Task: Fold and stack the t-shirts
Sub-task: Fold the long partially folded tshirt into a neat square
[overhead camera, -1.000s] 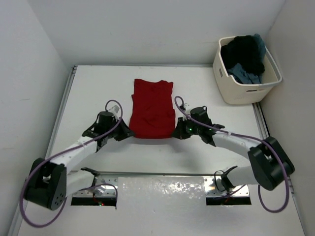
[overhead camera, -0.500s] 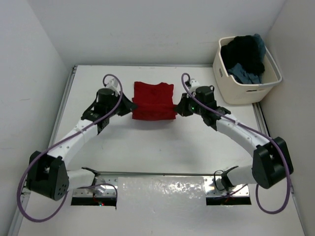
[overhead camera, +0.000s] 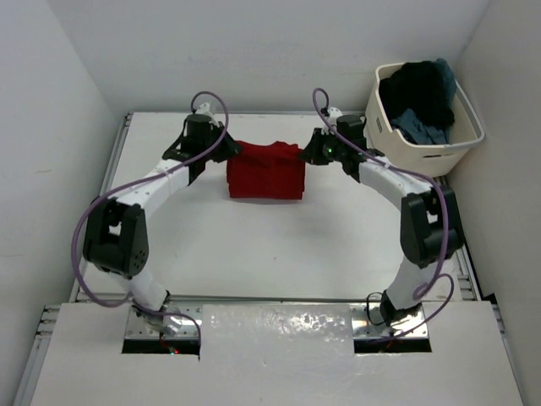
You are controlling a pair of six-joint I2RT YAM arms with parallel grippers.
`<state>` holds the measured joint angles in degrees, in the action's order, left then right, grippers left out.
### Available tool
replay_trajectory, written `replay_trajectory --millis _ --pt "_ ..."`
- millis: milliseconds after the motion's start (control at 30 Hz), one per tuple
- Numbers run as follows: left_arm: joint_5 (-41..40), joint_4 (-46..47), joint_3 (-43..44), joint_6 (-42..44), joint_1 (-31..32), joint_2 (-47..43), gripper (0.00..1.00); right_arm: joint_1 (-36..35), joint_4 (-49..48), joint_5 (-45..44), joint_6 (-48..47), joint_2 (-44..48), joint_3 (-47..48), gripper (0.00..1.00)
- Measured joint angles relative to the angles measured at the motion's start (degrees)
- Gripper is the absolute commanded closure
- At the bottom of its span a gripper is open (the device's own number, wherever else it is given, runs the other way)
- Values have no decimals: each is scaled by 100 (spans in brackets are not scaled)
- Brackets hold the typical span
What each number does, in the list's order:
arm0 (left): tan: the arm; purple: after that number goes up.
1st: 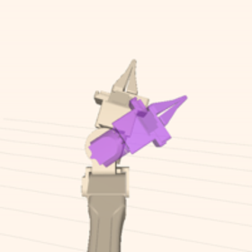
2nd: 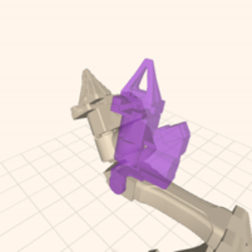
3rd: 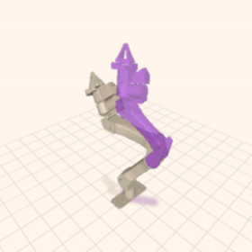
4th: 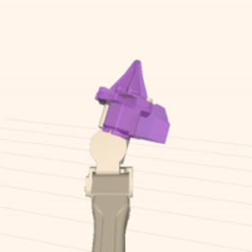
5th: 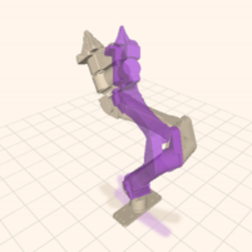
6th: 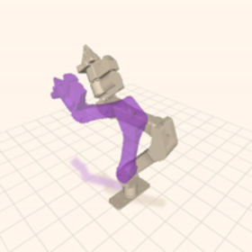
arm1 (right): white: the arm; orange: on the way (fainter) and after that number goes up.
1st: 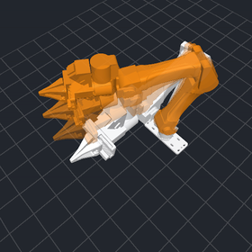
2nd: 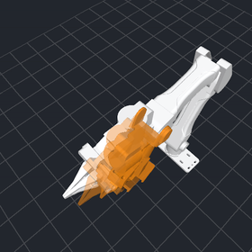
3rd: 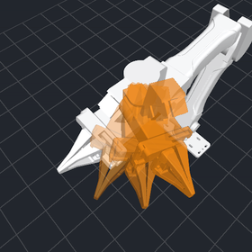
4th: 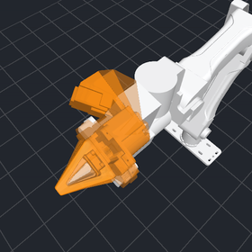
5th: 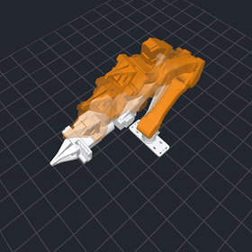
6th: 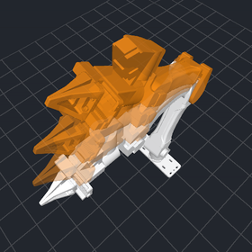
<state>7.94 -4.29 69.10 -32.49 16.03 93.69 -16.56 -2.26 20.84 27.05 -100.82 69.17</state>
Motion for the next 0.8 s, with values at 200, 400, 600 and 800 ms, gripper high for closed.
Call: replay_trajectory --millis 200,400,600,800 --pt "15 4 702 105 -136 778 100 190 -118 203 44 -778 710 100" --pt "48 -20 1255 164 -302 1364 100 219 -260 387 39 -1307 1355 100" --pt "87 -15 1558 205 -420 1762 100 221 -518 581 81 -1851 1963 100" --pt "76 50 1993 192 -531 2378 100 243 -710 649 103 -2664 2739 100"
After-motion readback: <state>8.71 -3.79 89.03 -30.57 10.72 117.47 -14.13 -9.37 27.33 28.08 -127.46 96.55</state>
